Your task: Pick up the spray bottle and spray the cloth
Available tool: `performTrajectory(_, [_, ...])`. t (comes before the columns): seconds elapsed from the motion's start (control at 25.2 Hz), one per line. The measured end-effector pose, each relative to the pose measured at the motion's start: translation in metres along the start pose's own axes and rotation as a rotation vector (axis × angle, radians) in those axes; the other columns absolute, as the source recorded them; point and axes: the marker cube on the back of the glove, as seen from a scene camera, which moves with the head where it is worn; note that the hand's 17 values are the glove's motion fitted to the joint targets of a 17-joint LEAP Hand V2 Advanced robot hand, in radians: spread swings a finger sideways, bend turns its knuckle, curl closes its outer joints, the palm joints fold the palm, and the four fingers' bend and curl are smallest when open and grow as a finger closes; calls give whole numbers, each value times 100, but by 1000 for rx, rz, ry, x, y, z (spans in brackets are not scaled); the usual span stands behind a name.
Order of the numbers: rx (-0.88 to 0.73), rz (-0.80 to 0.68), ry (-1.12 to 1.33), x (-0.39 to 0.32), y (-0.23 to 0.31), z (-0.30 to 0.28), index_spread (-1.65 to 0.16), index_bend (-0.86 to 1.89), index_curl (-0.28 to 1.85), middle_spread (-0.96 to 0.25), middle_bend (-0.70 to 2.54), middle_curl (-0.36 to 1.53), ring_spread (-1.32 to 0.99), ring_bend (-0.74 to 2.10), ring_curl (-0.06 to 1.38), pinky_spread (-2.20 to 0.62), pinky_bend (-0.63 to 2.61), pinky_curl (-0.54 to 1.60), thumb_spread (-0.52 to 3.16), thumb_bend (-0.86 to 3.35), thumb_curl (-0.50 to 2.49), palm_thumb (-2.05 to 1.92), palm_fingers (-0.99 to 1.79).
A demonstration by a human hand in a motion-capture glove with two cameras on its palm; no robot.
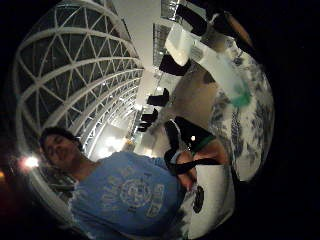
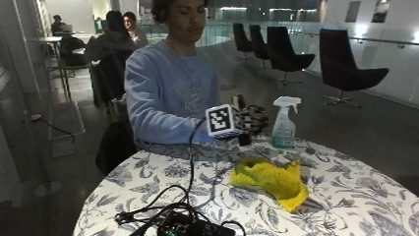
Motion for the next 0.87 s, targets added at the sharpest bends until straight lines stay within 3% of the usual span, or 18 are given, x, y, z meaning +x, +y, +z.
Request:
performTrajectory(0.2, [94, 31, 277, 4, 74, -76, -32, 17, 25, -4, 27, 44, -1, 42, 35, 10, 18, 35, 95, -3, 45, 72, 64])
performTrajectory(0.48, [193, 197, 710, 28, 187, -157, -32, 16, 27, -3, 25, 43, 0, 41, 35, 12, 17, 34, 98, -3, 43, 71, 65])
performTrajectory(0.67, [176, 273, 800, 37, 229, -175, -32, 16, 29, -4, 26, 43, 0, 39, 34, 13, 16, 33, 100, -2, 41, 72, 67])
performTrajectory(0.87, [172, 292, 801, 40, 237, -179, -32, 17, 30, -4, 27, 43, 0, 37, 34, 14, 15, 32, 101, -2, 40, 73, 69])
